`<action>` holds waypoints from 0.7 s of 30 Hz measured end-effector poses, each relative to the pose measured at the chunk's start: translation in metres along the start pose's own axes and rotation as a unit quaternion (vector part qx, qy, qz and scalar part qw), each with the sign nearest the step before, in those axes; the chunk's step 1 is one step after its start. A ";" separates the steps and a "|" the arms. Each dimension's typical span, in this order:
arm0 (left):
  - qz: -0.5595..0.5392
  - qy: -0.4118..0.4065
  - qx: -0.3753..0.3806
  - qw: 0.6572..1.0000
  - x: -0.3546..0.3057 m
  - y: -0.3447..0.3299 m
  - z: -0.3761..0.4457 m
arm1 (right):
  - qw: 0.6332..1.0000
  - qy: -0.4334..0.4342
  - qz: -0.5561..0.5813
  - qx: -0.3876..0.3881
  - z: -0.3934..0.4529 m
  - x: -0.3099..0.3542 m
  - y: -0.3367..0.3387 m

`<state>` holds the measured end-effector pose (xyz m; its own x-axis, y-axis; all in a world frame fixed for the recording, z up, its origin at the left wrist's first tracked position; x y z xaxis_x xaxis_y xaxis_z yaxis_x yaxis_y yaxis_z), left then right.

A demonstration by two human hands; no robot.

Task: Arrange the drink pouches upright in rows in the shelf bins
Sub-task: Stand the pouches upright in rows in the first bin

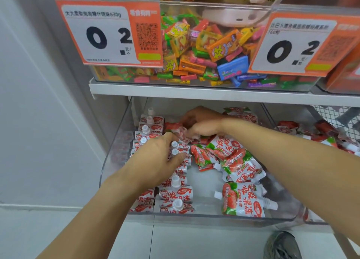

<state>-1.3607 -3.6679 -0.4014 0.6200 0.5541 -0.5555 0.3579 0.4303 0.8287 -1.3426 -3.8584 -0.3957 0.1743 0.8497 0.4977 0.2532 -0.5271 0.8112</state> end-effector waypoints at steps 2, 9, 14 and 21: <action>-0.004 -0.001 -0.007 1.000 0.001 0.001 -0.001 | 0.997 0.025 -0.042 -0.057 0.003 0.002 0.008; -0.013 0.000 -0.024 1.000 0.003 0.007 -0.004 | 0.996 0.067 -0.032 -0.042 0.007 0.006 -0.021; 0.097 -0.026 -0.104 0.990 0.009 0.020 -0.012 | 0.997 0.063 -0.037 0.004 0.007 0.003 -0.014; 0.056 0.036 -0.009 0.998 0.023 0.003 -0.016 | 0.996 0.058 -0.049 0.038 0.007 0.003 -0.017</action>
<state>-1.3569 -3.6428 -0.4130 0.6036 0.6494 -0.4626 0.2749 0.3752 0.8852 -1.3395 -3.8472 -0.4105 0.0358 0.8904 0.4537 0.3358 -0.4383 0.8338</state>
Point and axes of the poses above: each hand's wrist, its own z-axis towards the middle knuckle, its own y-axis out of the back of the hand, x = y × z, the point moved 2 cm from there along z, towards the middle knuckle, and after that the axes turned 4 degrees about -z, right-handed, at the moved point
